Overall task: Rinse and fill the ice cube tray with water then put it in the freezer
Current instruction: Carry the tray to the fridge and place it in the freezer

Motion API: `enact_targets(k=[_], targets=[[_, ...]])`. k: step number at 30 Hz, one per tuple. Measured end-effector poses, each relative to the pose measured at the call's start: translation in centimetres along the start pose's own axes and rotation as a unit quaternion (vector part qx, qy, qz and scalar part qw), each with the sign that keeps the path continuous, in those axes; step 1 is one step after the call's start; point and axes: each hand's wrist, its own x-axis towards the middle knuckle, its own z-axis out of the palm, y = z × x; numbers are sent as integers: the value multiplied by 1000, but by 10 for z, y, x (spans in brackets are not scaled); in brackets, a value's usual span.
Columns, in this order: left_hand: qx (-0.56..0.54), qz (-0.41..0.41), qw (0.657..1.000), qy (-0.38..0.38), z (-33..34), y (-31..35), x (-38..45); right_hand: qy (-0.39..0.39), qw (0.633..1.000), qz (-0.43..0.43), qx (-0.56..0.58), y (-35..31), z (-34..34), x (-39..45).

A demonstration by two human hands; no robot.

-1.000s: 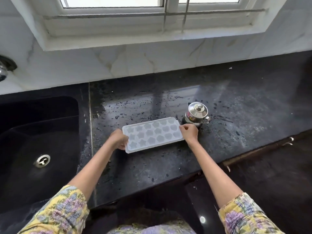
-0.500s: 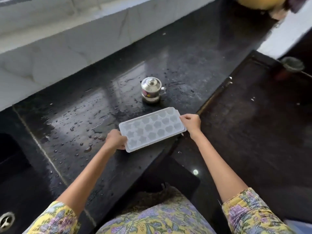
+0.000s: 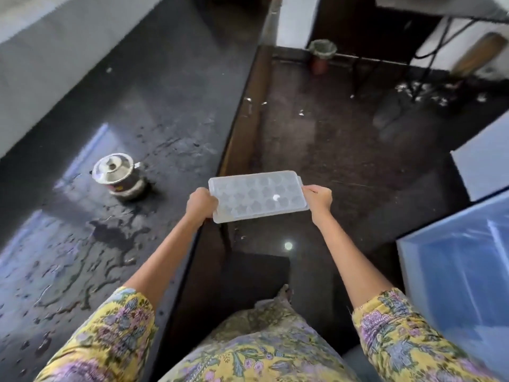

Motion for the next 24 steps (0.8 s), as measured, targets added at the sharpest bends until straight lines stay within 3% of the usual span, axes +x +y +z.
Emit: enact_targets(k=[4, 12, 24], targets=[[66, 40, 997, 22, 66, 58, 15, 54, 996, 54, 41, 17, -57, 36], [141, 104, 981, -81, 198, 136, 47, 156, 973, 132, 105, 75, -161, 94], [237, 261, 918, -183, 358, 256, 39, 346, 895, 213, 184, 152, -284, 111]])
